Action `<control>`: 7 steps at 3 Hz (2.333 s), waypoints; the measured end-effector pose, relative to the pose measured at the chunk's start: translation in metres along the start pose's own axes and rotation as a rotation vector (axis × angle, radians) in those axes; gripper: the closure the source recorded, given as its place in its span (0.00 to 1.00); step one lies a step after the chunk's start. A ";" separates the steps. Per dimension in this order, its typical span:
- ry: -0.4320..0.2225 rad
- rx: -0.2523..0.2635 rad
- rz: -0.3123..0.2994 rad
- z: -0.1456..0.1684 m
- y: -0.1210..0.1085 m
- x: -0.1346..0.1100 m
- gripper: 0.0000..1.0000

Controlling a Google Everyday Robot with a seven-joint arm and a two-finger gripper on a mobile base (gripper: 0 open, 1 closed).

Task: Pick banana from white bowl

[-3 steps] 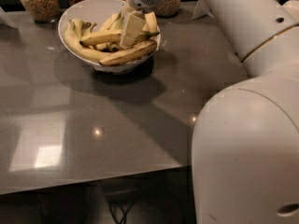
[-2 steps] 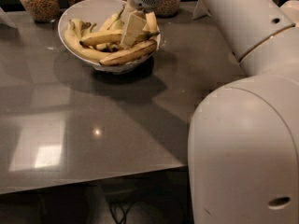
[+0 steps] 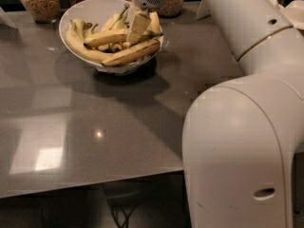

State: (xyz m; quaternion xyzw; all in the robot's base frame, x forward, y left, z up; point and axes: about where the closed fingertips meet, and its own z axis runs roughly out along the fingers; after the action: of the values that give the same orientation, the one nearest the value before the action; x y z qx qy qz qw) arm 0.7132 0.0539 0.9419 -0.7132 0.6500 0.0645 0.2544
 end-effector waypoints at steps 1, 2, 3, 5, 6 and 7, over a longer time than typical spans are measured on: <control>0.018 0.008 -0.007 0.003 -0.011 0.004 0.35; 0.017 0.004 -0.003 0.005 -0.011 0.004 0.37; 0.010 -0.005 0.003 0.009 -0.009 0.003 0.38; -0.030 -0.046 0.030 0.015 0.012 -0.008 0.47; -0.037 -0.058 0.043 0.010 0.028 -0.011 0.66; -0.034 -0.049 0.031 0.000 0.035 -0.019 0.90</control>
Offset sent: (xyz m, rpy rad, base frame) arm 0.0154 -0.0094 0.0081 -0.0326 -0.0123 -0.0051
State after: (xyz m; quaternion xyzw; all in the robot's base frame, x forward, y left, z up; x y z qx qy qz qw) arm 0.6772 0.0698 0.9399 -0.7080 0.6546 0.0965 0.2469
